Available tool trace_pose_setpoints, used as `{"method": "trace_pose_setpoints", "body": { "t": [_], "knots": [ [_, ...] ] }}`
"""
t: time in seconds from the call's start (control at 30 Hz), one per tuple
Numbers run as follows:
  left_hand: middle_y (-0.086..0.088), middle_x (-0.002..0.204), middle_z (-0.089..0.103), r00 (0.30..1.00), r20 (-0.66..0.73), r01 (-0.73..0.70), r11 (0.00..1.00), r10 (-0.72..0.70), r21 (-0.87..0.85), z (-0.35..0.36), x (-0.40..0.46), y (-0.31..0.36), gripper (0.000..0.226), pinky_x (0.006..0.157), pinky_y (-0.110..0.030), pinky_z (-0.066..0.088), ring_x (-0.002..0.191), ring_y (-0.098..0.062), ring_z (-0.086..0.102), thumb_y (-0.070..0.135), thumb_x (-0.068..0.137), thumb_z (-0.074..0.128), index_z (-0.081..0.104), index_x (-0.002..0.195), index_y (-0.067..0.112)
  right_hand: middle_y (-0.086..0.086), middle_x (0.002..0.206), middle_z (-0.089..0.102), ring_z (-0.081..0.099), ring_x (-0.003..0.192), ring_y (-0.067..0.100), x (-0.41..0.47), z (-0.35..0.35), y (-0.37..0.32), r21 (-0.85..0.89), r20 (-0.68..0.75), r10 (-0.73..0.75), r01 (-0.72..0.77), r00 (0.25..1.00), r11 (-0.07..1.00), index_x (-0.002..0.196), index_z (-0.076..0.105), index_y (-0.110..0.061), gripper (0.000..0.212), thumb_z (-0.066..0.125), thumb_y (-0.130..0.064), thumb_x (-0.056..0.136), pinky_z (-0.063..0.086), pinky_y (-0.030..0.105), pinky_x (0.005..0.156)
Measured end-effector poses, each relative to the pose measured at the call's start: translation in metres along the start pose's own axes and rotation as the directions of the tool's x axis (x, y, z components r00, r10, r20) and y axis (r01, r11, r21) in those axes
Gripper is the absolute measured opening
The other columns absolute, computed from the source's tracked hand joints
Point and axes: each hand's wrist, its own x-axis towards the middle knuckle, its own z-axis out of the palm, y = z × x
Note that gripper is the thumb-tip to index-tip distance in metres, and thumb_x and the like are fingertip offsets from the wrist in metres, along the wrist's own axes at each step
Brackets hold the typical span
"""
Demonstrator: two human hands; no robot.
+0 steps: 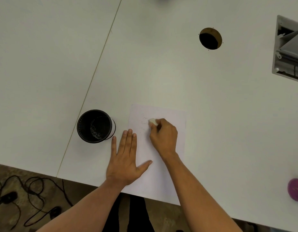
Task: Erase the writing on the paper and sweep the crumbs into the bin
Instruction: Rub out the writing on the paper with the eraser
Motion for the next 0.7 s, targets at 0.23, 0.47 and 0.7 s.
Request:
{"method": "trace_pose_setpoints", "body": {
  "t": [0.23, 0.47, 0.7],
  "knots": [
    [-0.019, 0.165, 0.006, 1.0, 0.004, -0.019, 1.0, 0.019, 0.014, 0.0, -0.001, -0.002, 0.097, 0.12, -0.062, 0.01, 0.153, -0.031, 0.006, 0.07, 0.091, 0.029, 0.015, 0.154, -0.002, -0.003, 0.058, 0.061, 0.054, 0.05, 0.011, -0.057, -0.002, 0.005, -0.062, 0.189, -0.097, 0.111, 0.977, 0.992, 0.068, 0.063, -0.014, 0.025, 0.059, -0.027, 0.089, 0.049, 0.033, 0.055],
    [-0.017, 0.166, 0.005, 1.0, 0.011, 0.0, 1.0, -0.001, 0.005, -0.002, 0.0, 0.0, 0.103, 0.121, -0.061, 0.008, 0.153, -0.03, 0.004, 0.079, 0.089, 0.025, 0.009, 0.156, 0.001, 0.001, 0.059, 0.063, 0.053, 0.05, 0.013, -0.001, -0.007, 0.003, -0.041, 0.012, 0.027, -0.026, 1.0, 0.999, 0.072, 0.064, -0.01, 0.026, 0.062, -0.029, 0.09, 0.038, 0.021, 0.05],
    [-0.02, 0.164, 0.01, 1.0, -0.005, -0.02, 1.0, 0.019, -0.002, -0.001, -0.001, -0.002, 0.098, 0.119, -0.064, 0.014, 0.153, -0.032, 0.008, 0.074, 0.092, 0.023, 0.015, 0.154, -0.002, -0.002, 0.056, 0.061, 0.053, 0.049, 0.012, -0.05, -0.004, 0.004, -0.04, 0.121, -0.053, 0.058, 0.991, 0.997, 0.068, 0.065, -0.014, 0.023, 0.064, -0.026, 0.087, 0.046, 0.026, 0.052]
  ]
}}
